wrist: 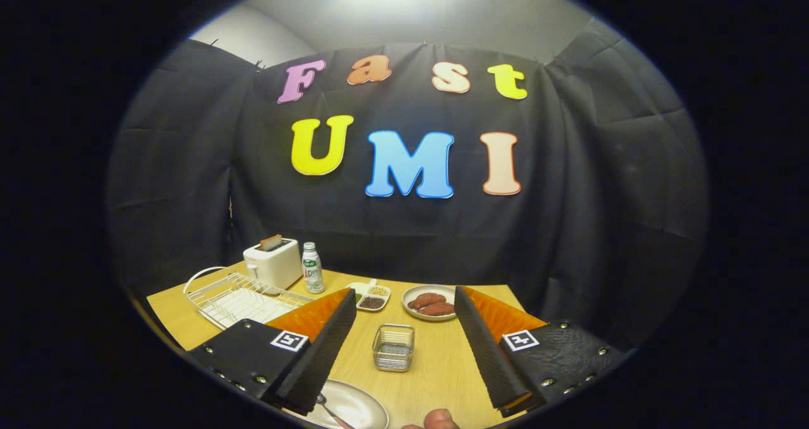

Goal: Take the plate from the dish rack, then take the spoon from the basket and place it into the plate.

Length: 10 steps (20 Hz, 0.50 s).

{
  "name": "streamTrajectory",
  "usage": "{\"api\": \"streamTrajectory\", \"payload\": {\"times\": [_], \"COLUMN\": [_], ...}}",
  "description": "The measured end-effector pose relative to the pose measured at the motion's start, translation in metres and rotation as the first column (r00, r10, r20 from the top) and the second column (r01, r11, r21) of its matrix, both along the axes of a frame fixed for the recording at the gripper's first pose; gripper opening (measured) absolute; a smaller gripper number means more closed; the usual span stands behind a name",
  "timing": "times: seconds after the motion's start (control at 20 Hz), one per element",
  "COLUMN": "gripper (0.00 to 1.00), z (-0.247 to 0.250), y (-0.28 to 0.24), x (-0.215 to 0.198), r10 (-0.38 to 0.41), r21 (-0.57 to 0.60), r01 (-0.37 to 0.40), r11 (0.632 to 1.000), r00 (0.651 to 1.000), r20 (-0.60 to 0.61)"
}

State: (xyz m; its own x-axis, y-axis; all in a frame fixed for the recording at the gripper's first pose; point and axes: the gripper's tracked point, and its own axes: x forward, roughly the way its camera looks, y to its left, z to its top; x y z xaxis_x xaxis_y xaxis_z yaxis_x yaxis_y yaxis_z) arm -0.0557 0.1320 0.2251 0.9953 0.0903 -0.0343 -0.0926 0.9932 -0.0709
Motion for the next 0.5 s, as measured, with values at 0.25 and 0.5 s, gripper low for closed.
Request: {"api": "streamTrajectory", "payload": {"times": [0.25, 0.5], "gripper": [0.96, 0.96], "z": [0.004, -0.006], "y": [-0.025, -0.039], "x": [0.003, 0.006], "r10": [-0.048, -0.043], "r21": [0.024, 0.016], "r01": [0.048, 0.043], "r11": [0.999, 0.999], "r00": [0.999, 0.999], "r20": [0.023, 0.032]}}
